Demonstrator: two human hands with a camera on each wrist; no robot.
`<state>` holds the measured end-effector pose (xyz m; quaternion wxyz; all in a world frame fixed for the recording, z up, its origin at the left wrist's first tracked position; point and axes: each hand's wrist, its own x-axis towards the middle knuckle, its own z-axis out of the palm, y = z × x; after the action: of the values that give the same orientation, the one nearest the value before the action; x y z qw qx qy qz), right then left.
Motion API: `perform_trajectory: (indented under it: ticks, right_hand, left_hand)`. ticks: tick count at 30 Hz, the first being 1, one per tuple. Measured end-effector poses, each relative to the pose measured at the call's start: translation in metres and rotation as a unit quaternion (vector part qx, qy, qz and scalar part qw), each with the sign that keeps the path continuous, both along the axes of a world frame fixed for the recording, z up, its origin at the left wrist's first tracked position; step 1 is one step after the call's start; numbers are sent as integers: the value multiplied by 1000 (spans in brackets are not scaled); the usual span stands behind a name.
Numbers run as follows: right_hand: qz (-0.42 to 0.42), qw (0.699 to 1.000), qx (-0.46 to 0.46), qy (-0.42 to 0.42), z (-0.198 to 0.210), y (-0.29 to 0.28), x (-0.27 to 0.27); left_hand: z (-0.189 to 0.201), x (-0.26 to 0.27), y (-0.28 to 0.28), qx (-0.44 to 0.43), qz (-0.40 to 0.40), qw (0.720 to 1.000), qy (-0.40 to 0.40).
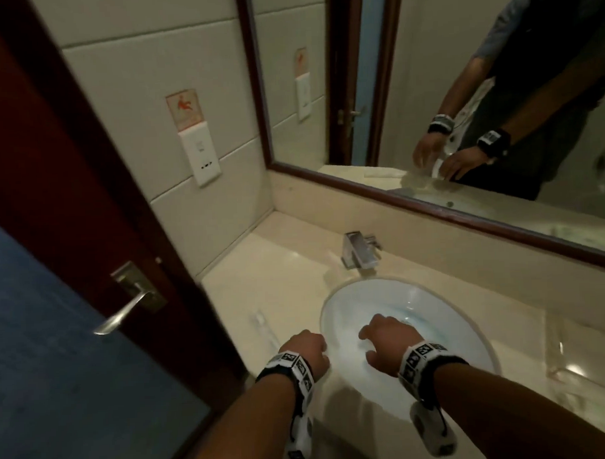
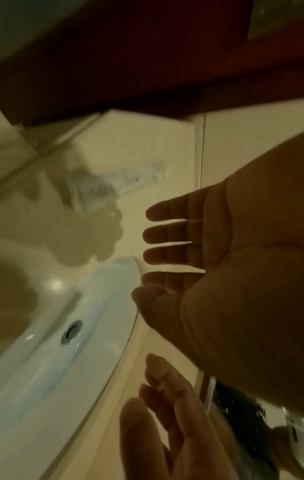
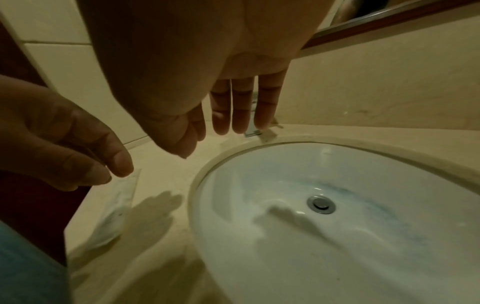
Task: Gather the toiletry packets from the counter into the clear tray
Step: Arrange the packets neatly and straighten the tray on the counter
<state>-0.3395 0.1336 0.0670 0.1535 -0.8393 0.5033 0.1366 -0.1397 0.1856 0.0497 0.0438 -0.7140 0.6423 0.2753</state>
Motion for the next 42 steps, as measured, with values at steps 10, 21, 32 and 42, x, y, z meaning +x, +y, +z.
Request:
perform_trajectory:
  ticks: [10, 21, 32, 42]
  right_hand:
    - [70, 996, 44, 18, -31, 10, 98]
    - [114, 989, 88, 36, -66, 15, 162]
    - [110, 980, 162, 44, -87, 1, 188]
    - [49, 981, 187, 14, -99, 2, 184]
  left_hand:
    - [-32, 94, 22, 29, 63, 997, -27]
    - [-42, 142, 16, 29, 103, 994, -38]
    - [-60, 141, 20, 29, 102, 994, 29]
    - [-72, 127, 5, 50, 109, 990, 74]
